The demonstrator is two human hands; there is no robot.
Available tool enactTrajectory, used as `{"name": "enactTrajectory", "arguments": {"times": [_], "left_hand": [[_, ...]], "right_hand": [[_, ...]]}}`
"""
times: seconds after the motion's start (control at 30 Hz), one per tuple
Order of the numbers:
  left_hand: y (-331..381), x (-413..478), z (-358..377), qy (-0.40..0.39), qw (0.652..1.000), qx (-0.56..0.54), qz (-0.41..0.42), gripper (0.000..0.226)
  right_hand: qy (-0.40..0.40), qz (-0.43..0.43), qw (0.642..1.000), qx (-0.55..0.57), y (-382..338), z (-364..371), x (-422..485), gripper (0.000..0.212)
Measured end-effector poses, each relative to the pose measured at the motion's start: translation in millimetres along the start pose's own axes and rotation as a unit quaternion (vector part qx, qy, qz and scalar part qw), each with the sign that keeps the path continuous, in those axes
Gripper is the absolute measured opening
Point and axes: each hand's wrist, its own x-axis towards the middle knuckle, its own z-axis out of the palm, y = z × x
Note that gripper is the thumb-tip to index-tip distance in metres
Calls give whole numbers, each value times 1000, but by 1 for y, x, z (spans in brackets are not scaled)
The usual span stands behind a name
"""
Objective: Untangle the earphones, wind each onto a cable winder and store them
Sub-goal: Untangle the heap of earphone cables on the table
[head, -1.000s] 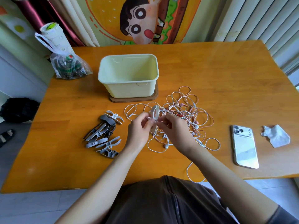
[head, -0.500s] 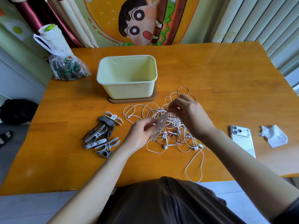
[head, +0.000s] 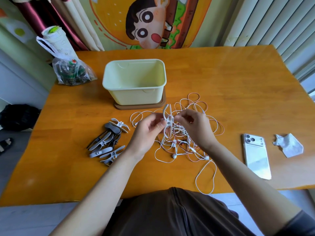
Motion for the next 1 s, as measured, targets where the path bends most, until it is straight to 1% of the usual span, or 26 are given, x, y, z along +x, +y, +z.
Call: {"name": "enactTrajectory", "arguments": {"times": [0.13, 0.23, 0.37, 0.47, 0.57, 0.67, 0.8, 0.9, 1.0], "left_hand": [[-3, 4, -2, 70, 997, 0, -20, 13], [-7, 5, -4, 82, 996, -6, -35, 14], [-12, 6, -2, 99, 990, -87, -58, 13], [-14, 7, 0, 106, 985, -118, -60, 13], [-14, 7, 0, 112, 979, -158, -61, 13], [-14, 8, 0, 110, 973, -190, -64, 13], [-14, 9, -3, 105, 961, -244, -73, 12], [-16, 10, -4, 114, 969, -207, -68, 13], [-17, 11, -3, 151, 979, -123, -60, 10]], "right_hand": [[-17, 63, 994, 84, 5, 16, -13, 16], [-33, 92, 987, 127, 5, 23, -20, 18], [-42, 116, 980, 156, 3, 33, -25, 19], [-56, 140, 973, 176, 1, 34, -25, 20], [-99, 181, 951, 229, -1, 33, -26, 24], [-125, 230, 923, 281, -6, 32, -27, 26], [-156, 257, 894, 333, -11, 31, -26, 22], [-137, 249, 905, 317, -14, 32, -27, 21], [-124, 228, 928, 266, -17, 34, -30, 21]]}}
